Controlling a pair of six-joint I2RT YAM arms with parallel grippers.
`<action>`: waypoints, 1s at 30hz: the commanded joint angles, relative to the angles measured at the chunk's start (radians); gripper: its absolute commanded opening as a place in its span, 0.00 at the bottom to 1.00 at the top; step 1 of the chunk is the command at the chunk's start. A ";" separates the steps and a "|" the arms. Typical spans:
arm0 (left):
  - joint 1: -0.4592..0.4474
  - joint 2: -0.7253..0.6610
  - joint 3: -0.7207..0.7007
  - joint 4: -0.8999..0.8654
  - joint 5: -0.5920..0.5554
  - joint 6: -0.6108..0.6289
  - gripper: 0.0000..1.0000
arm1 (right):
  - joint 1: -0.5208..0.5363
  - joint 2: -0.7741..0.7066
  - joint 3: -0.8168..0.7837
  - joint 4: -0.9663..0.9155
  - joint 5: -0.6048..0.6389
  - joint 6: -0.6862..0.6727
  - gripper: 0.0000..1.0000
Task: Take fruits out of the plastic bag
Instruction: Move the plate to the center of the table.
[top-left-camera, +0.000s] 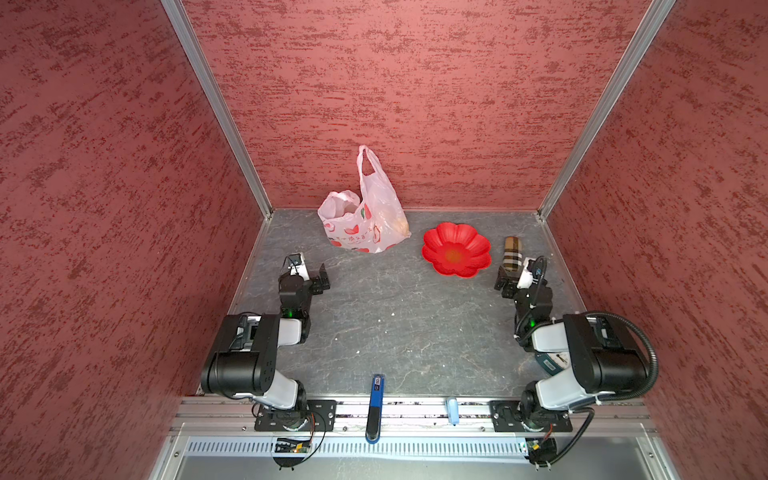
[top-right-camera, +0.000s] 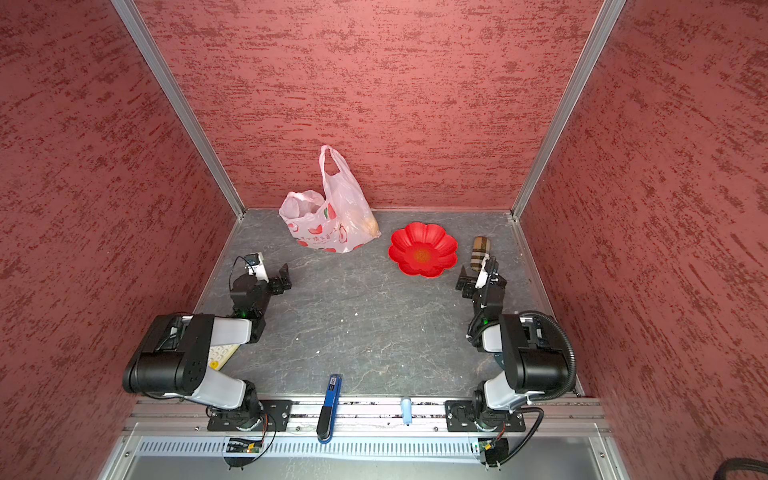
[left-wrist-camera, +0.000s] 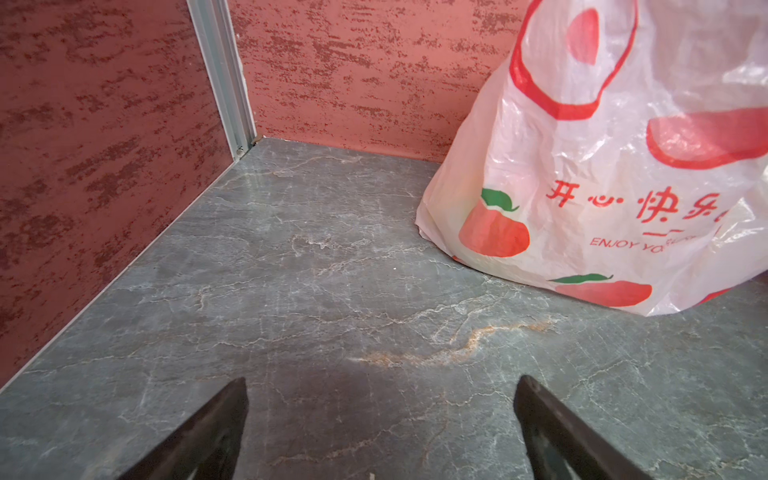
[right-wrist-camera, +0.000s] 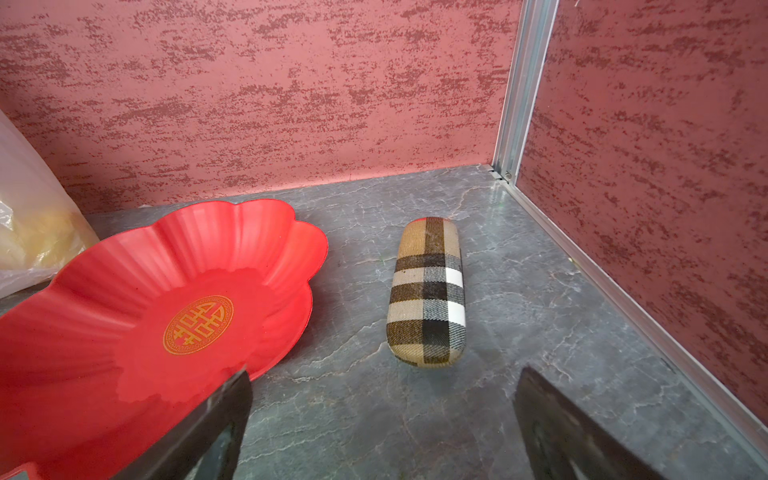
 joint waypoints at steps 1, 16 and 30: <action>0.009 -0.148 -0.013 -0.067 -0.027 -0.026 0.99 | 0.005 -0.138 0.034 -0.119 0.068 -0.007 0.99; 0.302 -0.571 0.305 -0.963 0.313 -0.439 0.99 | -0.003 -0.669 0.356 -1.082 0.045 0.395 0.99; -0.089 -0.410 0.596 -1.241 0.183 -0.315 0.99 | -0.003 -0.163 0.836 -1.501 -0.189 0.488 0.81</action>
